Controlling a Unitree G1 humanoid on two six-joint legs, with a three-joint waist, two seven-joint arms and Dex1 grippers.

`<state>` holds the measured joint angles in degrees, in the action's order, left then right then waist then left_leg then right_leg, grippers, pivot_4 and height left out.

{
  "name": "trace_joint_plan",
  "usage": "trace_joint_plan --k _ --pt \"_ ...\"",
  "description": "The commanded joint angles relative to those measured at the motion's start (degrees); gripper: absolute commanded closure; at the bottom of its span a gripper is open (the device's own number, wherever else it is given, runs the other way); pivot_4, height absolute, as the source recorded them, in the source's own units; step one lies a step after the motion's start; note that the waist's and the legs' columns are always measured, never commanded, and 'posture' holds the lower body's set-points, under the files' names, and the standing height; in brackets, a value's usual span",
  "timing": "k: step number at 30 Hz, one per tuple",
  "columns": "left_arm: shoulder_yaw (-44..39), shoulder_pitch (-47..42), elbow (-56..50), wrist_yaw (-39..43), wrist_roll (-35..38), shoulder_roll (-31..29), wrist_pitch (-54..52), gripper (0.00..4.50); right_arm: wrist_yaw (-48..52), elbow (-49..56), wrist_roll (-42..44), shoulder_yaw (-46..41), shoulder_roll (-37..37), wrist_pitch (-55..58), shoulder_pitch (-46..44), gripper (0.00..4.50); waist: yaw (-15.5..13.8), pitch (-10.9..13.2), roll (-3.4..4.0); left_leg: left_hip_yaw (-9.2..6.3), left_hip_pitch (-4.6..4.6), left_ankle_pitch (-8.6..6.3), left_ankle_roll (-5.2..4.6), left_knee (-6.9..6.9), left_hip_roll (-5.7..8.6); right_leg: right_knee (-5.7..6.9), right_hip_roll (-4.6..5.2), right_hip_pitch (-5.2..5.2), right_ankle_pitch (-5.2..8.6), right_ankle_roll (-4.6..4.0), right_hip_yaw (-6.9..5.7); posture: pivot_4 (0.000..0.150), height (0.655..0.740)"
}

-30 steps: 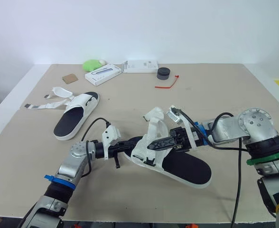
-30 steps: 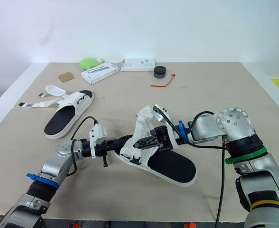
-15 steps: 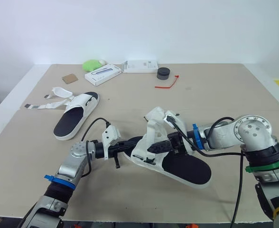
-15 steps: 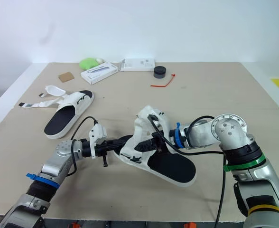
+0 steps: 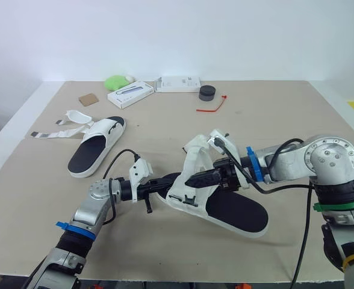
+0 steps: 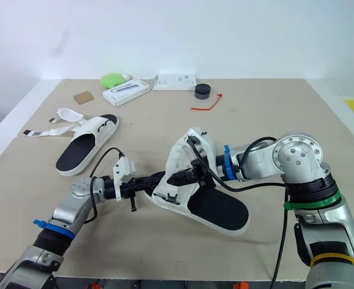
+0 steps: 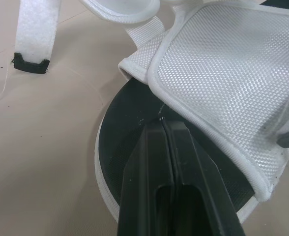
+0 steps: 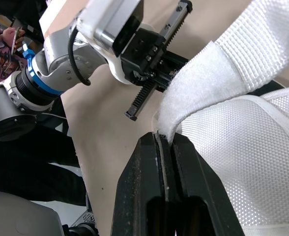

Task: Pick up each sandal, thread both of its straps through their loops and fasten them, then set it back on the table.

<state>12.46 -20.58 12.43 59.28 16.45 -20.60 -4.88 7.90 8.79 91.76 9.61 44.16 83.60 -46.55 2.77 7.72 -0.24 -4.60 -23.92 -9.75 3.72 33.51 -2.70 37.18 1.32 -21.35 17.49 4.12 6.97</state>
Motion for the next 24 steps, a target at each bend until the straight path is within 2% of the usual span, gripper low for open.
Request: trace_joint_plan --k 1,15,24 --pt "3.5 4.7 8.1 -0.9 -4.7 -1.5 -6.0 4.5 -1.3 2.3 2.8 -2.1 0.6 -0.5 0.1 4.43 0.0 0.0 -0.02 0.0 0.0 0.0 0.0 0.0 0.0 0.0 0.0 0.0 0.0 0.0 0.0 0.15 0.74" --pt "3.6 4.2 8.6 -0.8 -4.8 -1.2 -6.0 4.5 -9.6 0.7 6.9 0.8 2.0 -1.5 4.4 4.43 0.0 0.0 -0.1 0.01 0.0 0.0 0.0 0.0 0.0 -0.01 0.02 -0.01 0.0 0.0 0.0 0.15 0.74" --pt "3.6 4.7 8.3 -0.9 -4.7 -1.2 -6.0 4.5 -13.0 0.8 15.9 2.7 4.6 -4.9 5.2 4.43 0.0 0.1 -0.14 0.01 0.0 0.0 0.0 -0.01 0.0 -0.03 0.02 0.0 0.0 0.0 0.01 0.15 0.74"
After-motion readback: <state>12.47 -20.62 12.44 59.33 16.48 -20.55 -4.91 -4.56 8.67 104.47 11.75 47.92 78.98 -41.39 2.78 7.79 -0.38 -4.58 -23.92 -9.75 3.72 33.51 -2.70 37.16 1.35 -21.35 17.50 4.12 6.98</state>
